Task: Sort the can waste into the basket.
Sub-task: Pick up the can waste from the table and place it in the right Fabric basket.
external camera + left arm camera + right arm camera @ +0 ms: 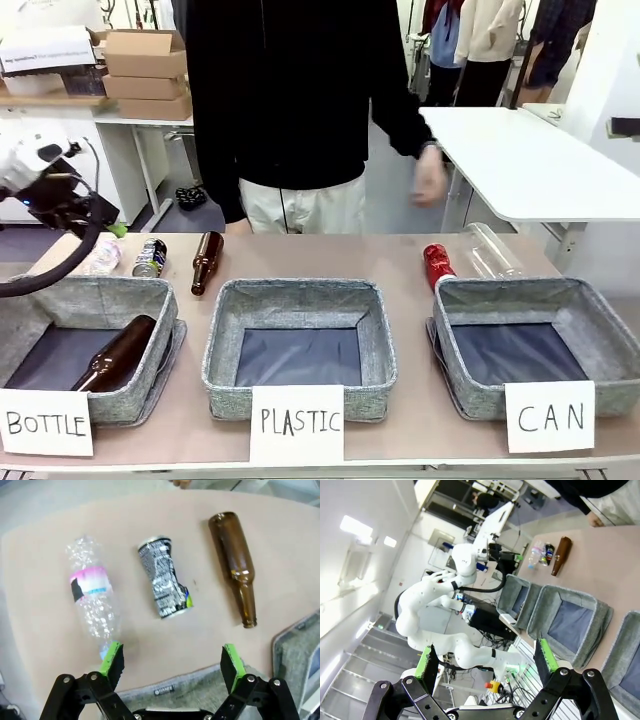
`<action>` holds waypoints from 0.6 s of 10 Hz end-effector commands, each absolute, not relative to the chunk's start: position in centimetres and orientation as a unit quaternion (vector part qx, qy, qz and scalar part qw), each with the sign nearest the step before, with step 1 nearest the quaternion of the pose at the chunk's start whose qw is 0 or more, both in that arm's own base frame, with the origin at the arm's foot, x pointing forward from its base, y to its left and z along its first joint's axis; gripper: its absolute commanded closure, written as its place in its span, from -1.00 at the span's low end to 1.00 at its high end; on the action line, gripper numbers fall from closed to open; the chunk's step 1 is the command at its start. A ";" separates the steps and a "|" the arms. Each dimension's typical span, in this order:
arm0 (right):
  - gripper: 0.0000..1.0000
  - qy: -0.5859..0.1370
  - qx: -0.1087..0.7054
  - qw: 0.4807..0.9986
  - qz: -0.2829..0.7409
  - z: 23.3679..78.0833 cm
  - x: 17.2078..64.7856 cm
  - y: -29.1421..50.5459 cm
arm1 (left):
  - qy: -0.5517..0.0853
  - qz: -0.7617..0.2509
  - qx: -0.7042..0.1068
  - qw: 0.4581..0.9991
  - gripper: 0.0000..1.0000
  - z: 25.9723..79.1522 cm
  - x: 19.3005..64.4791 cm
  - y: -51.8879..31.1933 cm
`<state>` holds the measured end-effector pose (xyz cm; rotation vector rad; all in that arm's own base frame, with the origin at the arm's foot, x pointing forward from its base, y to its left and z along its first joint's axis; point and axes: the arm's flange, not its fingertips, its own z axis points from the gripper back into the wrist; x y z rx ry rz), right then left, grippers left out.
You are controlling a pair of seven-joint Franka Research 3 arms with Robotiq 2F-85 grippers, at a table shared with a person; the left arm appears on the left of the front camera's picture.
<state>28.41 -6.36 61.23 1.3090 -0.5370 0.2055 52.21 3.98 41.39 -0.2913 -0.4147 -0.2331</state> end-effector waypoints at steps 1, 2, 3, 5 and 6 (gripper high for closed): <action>-1.00 -0.257 0.606 0.745 0.103 61.5 28.6 -6.3 | -0.200 -0.104 -0.135 0.965 -1.00 41.3 55.0 3.2; -1.00 -0.257 0.606 0.745 0.103 61.5 28.6 -6.3 | -0.185 -0.110 -0.126 0.968 -1.00 40.3 56.1 2.4; -1.00 -0.257 0.606 0.745 0.103 61.5 28.6 -6.3 | -0.172 -0.118 -0.119 0.971 -1.00 39.3 56.8 1.3; -1.00 -0.257 0.606 0.745 0.103 61.5 28.6 -6.3 | -0.156 -0.108 -0.080 0.979 -1.00 37.3 58.7 -0.3; -1.00 -0.257 0.606 0.745 0.103 61.5 28.6 -6.3 | -0.151 -0.095 -0.058 0.982 -1.00 36.7 59.5 -0.9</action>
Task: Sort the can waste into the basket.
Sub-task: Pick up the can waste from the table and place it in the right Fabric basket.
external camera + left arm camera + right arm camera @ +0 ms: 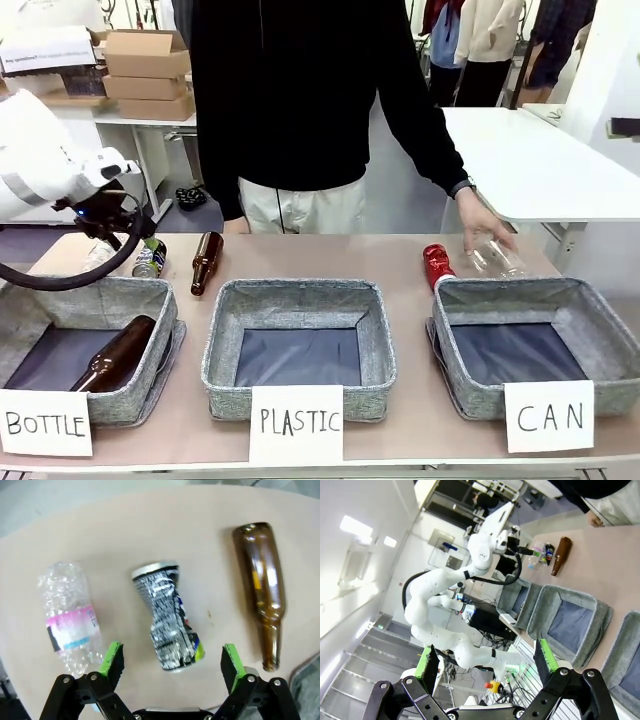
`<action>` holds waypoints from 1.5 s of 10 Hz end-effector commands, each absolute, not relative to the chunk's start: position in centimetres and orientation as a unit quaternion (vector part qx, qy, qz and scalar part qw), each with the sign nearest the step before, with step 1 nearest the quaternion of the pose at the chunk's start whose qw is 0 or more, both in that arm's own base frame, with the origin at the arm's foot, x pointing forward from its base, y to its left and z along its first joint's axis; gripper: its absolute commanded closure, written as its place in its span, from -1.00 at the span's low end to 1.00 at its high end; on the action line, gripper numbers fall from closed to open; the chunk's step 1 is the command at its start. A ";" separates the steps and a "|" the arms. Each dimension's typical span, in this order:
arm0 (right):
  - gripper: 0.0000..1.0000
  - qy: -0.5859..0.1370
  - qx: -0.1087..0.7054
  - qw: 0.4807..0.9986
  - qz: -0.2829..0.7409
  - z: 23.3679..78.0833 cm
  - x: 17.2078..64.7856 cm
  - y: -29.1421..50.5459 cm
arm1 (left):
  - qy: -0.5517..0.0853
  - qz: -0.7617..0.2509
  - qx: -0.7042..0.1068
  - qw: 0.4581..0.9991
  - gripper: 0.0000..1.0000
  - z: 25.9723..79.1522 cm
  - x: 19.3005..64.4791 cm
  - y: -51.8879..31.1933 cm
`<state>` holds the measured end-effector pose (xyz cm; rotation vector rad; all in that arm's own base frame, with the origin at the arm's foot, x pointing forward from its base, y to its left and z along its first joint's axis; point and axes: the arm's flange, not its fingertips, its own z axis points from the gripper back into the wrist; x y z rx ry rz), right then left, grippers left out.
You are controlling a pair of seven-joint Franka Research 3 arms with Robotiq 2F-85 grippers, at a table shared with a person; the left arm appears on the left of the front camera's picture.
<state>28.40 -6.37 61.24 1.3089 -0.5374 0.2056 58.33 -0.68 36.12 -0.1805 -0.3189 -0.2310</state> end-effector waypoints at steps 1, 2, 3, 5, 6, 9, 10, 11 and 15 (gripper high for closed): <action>-1.00 -0.257 0.606 0.745 0.103 61.5 28.6 -6.3 | -0.146 -0.088 -0.053 0.984 -1.00 36.4 60.2 -1.2; -1.00 -0.257 0.606 0.745 0.103 61.5 28.6 -6.3 | -0.143 -0.071 -0.046 0.986 -1.00 35.9 60.8 -1.2; -1.00 -0.257 0.606 0.745 0.103 61.5 28.6 -6.3 | -0.137 -0.058 -0.047 0.988 -1.00 35.3 61.1 -1.0; -1.00 -0.257 0.606 0.745 0.103 61.5 28.6 -6.3 | -0.128 -0.064 -0.070 0.987 -1.00 33.6 61.7 -1.1; -1.00 -0.257 0.606 0.745 0.103 61.5 28.6 -6.3 | -0.121 -0.078 -0.089 0.986 -1.00 32.5 62.0 -1.4; -1.00 -0.257 0.606 0.745 0.103 61.5 28.6 -6.3 | -0.102 -0.082 -0.094 0.987 -1.00 30.4 62.2 -2.0; -1.00 -0.257 0.606 0.745 0.103 61.5 28.6 -6.3 | -0.095 -0.084 -0.096 0.987 -1.00 29.8 62.3 -2.2; -1.00 -0.257 0.606 0.745 0.103 61.5 28.6 -6.3 | -0.090 -0.080 -0.092 0.989 -1.00 29.1 62.4 -2.5; -1.00 -0.257 0.606 0.745 0.103 61.5 28.6 -6.3 | -0.077 -0.077 -0.069 0.992 0.19 28.5 62.4 -2.5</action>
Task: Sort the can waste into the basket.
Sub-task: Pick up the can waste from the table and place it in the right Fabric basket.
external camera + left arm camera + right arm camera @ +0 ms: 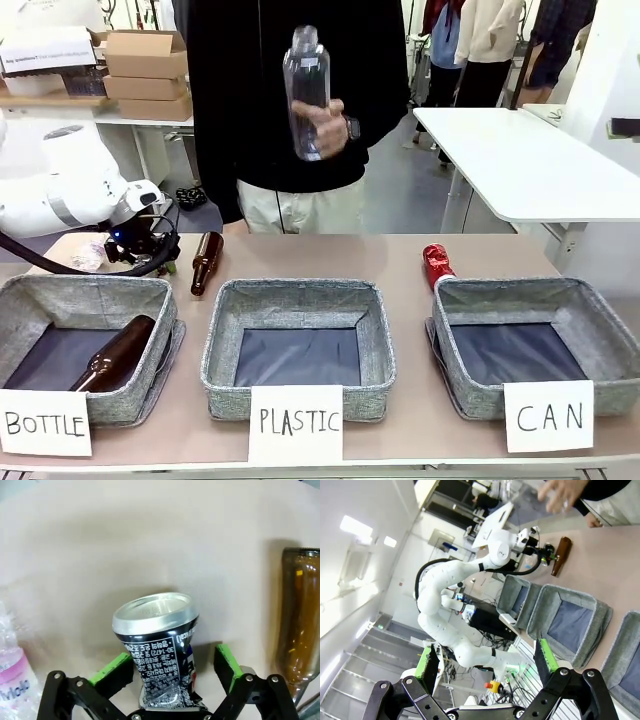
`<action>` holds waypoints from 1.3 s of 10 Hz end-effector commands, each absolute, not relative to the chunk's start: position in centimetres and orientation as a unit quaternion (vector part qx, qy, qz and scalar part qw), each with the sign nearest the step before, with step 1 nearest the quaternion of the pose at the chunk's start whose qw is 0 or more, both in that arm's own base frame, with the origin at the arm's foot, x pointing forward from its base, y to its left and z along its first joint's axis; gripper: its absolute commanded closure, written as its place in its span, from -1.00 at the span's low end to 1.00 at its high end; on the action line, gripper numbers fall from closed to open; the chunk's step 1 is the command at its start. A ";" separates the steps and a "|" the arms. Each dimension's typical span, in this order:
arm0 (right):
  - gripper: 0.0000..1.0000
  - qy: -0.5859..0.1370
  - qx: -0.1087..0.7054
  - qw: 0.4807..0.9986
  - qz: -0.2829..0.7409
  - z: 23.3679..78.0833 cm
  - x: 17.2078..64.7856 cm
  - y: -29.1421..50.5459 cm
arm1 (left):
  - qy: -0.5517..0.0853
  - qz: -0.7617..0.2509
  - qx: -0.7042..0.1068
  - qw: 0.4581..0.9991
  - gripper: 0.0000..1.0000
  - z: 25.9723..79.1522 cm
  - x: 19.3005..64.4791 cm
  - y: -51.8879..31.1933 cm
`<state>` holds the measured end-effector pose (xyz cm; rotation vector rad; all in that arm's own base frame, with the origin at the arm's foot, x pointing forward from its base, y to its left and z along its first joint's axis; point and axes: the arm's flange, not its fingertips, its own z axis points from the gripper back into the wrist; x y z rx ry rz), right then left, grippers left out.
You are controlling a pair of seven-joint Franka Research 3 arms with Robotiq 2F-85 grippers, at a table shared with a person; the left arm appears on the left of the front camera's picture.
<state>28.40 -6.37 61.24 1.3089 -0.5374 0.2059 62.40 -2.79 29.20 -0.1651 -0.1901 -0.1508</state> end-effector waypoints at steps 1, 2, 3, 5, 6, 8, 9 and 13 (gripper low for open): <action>-1.00 -0.257 0.606 0.745 0.103 61.5 28.6 -6.3 | -0.076 -0.078 -0.069 0.992 1.00 28.5 62.4 -2.4; -1.00 -0.257 0.606 0.745 0.103 61.5 28.6 -6.3 | -0.074 -0.081 -0.067 0.992 1.00 28.5 62.4 -2.5; -1.00 -0.257 0.606 0.745 0.103 61.5 28.6 -6.3 | -0.075 -0.081 -0.065 0.992 1.00 28.6 62.5 -2.5; -1.00 -0.257 0.606 0.745 0.103 61.5 28.6 -6.3 | -0.075 -0.082 -0.063 0.992 0.92 28.7 62.3 -2.5; -1.00 -0.257 0.606 0.745 0.103 61.5 28.6 -6.3 | -0.075 -0.082 -0.062 0.992 1.00 28.8 62.3 -2.4; -1.00 -0.257 0.606 0.745 0.103 61.5 28.6 -6.3 | -0.079 -0.084 -0.063 0.991 1.00 29.3 62.3 -2.5; -1.00 -0.257 0.606 0.745 0.103 61.5 28.6 -6.3 | -0.086 -0.088 -0.071 0.990 1.00 30.8 62.2 -2.4; -1.00 -0.257 0.606 0.745 0.103 61.5 28.6 -6.3 | -0.212 -0.178 -0.121 0.953 1.00 49.4 53.7 -1.0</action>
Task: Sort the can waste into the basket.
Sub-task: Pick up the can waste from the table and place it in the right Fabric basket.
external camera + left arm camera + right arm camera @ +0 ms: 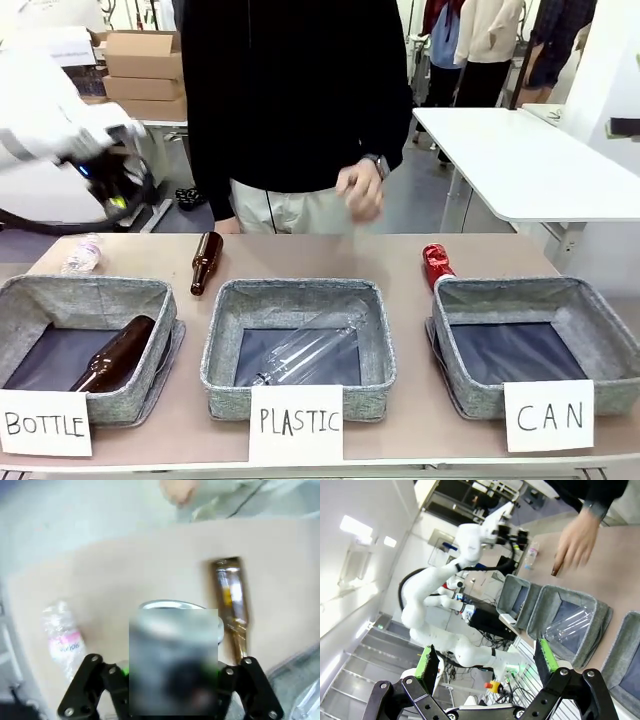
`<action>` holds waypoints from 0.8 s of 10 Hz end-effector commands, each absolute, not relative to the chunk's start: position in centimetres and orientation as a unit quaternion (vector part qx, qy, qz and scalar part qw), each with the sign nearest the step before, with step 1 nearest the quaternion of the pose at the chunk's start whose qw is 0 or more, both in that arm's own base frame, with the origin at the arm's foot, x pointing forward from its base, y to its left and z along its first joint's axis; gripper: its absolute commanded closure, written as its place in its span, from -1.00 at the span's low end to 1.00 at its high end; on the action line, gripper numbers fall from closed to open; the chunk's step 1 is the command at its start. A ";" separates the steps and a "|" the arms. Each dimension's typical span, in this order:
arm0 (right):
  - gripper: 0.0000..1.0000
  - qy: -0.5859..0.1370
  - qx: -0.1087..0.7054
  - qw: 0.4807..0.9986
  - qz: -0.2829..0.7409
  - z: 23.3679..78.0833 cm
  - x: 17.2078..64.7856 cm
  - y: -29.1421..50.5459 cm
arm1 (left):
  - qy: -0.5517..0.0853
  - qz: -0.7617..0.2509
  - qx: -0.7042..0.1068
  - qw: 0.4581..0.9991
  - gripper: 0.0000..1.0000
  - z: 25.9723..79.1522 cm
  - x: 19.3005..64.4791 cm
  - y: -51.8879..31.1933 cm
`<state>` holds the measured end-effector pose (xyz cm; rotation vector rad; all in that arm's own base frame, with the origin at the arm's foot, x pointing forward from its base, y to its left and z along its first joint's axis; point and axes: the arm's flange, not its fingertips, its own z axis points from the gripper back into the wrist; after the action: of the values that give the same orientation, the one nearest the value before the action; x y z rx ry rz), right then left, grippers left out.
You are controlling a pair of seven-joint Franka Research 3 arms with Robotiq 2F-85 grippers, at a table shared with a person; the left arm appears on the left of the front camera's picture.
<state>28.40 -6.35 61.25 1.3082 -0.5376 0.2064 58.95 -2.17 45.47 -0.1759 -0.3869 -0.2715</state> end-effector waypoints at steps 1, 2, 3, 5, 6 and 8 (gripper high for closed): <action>-1.00 -0.257 0.606 0.745 0.103 61.5 28.6 -6.3 | -0.217 -0.203 -0.135 0.945 1.00 52.1 51.0 -0.6; -1.00 -0.257 0.606 0.745 0.103 61.5 28.6 -6.3 | -0.219 -0.223 -0.146 0.939 1.00 54.4 47.8 0.1; -1.00 -0.257 0.606 0.745 0.103 61.5 28.6 -6.3 | -0.209 -0.254 -0.168 0.929 1.00 55.8 44.2 1.0; -1.00 -0.257 0.606 0.745 0.103 61.5 28.6 -6.3 | -0.157 -0.363 -0.198 0.897 1.00 55.4 34.0 2.4; -1.00 -0.257 0.606 0.745 0.103 61.5 28.6 -6.3 | -0.160 -0.415 -0.210 0.870 1.00 54.5 29.7 2.6; -1.00 -0.257 0.606 0.745 0.103 61.5 28.6 -6.3 | -0.184 -0.448 -0.237 0.842 1.00 52.8 27.3 2.7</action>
<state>28.38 -6.40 61.27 1.3076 -0.5388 0.2057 27.04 2.01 52.87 -0.4866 -0.3268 -0.9212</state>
